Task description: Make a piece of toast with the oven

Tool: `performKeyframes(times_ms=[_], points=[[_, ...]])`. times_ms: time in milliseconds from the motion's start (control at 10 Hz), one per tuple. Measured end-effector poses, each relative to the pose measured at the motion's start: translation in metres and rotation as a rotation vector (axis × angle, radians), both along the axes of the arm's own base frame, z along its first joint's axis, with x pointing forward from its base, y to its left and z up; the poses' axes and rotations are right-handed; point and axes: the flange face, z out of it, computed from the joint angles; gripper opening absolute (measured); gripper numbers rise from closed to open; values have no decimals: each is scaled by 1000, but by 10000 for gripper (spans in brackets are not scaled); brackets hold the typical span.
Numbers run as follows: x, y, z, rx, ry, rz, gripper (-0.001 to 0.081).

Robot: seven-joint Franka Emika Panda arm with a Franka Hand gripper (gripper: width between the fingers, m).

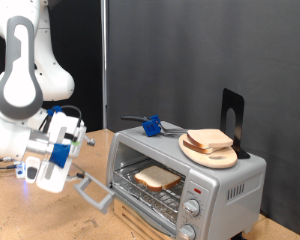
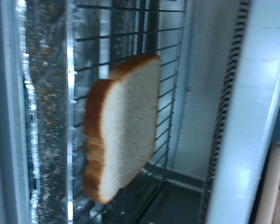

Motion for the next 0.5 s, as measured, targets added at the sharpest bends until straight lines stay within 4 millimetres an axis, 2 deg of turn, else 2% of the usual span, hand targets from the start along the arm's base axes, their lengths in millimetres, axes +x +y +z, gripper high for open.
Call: performKeyframes(times_ms=[500], points=[[9,51,46,55,0,-55,808]])
